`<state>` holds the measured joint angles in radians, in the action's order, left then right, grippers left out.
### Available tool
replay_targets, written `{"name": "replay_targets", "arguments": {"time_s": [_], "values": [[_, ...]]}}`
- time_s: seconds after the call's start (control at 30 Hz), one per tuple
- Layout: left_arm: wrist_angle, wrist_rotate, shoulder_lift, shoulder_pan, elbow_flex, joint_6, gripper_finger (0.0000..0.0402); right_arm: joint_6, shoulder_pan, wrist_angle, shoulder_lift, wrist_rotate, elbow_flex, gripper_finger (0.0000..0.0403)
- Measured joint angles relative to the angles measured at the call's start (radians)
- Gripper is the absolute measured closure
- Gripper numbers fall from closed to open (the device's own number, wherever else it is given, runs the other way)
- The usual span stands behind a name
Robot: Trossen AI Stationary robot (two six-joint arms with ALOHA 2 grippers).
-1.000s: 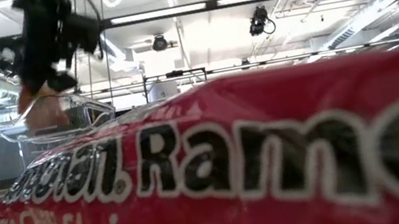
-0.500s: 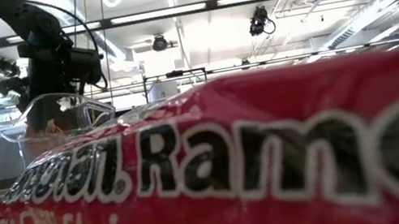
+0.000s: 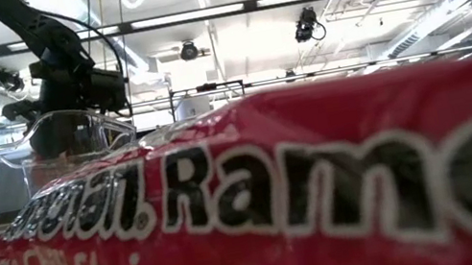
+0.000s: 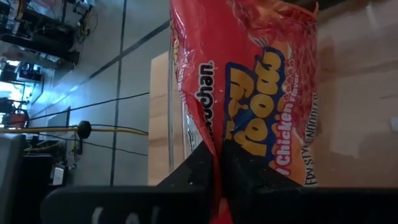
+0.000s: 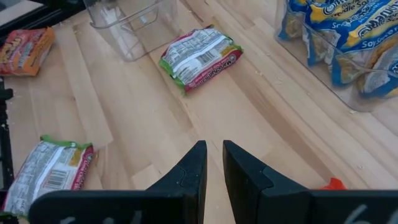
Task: Sort Maruchan noodles
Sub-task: Put the orange noodle pack into the top left transparent bin
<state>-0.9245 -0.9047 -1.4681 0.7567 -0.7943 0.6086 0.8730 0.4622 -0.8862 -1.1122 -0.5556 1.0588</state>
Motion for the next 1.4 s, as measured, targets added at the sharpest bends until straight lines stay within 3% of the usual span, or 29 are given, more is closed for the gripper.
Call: {"name": "replay_targets", "arguments": {"time_s": [0.37, 0.93, 1.07, 1.27, 1.4], "values": [[-0.060, 0.067, -0.002, 0.000, -0.002, 0.007, 0.0295, 0.000, -0.001, 0.026, 0.000, 0.011, 0.000, 0.0344], [-0.281, 0.109, -0.003, -0.032, -0.201, 0.006, 0.0269, 0.020, -0.044, -0.022, 0.000, 0.027, 0.000, 0.0344], [-0.315, 0.172, 0.036, -0.089, -0.259, 0.013, 0.0269, 0.084, -0.101, -0.166, -0.025, 0.032, -0.007, 0.0345], [-0.172, 0.272, 0.158, -0.248, -0.275, 0.015, 0.0269, 0.097, -0.200, -0.303, -0.079, 0.101, -0.128, 0.0352], [-0.078, 0.291, 0.236, -0.370, -0.276, 0.010, 0.0269, 0.145, -0.283, -0.276, -0.106, 0.220, -0.252, 0.0356]]}}
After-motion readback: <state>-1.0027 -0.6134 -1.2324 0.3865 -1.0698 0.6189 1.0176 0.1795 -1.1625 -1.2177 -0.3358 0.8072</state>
